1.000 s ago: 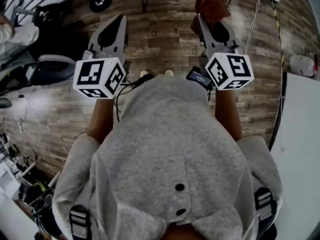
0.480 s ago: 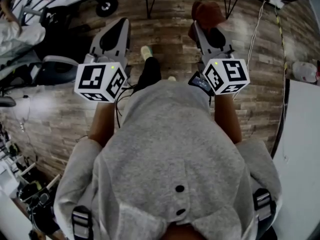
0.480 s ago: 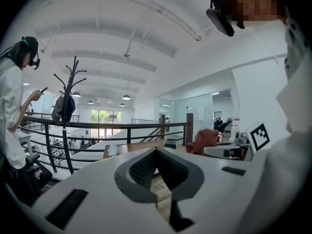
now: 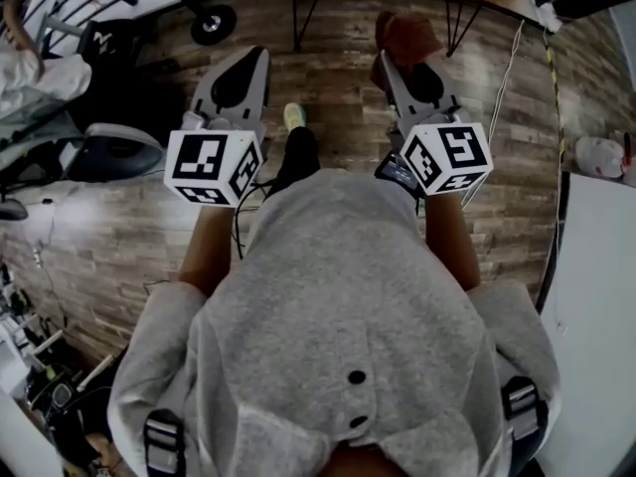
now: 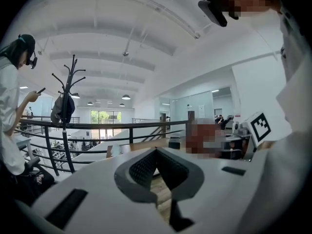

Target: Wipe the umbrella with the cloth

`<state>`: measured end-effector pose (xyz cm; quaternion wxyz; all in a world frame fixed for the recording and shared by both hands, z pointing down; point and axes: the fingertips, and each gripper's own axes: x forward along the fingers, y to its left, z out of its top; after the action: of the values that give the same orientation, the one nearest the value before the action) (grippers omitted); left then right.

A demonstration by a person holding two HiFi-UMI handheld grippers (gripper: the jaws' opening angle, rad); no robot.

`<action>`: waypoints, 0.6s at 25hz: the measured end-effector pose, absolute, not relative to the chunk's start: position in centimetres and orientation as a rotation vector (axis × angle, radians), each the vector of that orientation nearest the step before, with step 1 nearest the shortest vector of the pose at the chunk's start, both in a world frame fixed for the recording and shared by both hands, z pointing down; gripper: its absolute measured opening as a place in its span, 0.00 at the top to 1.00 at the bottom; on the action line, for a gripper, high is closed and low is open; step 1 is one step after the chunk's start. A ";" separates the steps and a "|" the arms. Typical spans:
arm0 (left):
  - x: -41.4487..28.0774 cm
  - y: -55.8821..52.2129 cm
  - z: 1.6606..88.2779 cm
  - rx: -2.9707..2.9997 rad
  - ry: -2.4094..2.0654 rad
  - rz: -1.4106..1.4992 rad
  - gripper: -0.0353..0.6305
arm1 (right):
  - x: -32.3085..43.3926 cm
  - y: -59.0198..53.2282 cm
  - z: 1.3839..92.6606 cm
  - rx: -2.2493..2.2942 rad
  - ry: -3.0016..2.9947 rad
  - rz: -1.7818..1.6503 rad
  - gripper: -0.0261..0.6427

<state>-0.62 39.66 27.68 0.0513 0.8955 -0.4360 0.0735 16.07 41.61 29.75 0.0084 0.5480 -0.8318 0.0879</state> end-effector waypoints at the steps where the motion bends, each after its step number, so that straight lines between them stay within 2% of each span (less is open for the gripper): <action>1: -0.8 39.1 27.9 2.716 -1.343 0.229 0.93 | 15.9 41.1 29.7 1.705 -2.601 0.271 0.82; 15: -3.1 26.1 30.7 2.667 -1.407 0.288 0.93 | 13.3 28.8 30.9 1.654 -2.557 0.281 0.82</action>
<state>-3.06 26.15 30.72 0.0560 0.8791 -0.4638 0.0949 13.32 28.84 30.92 0.0414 0.5403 -0.8354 0.0917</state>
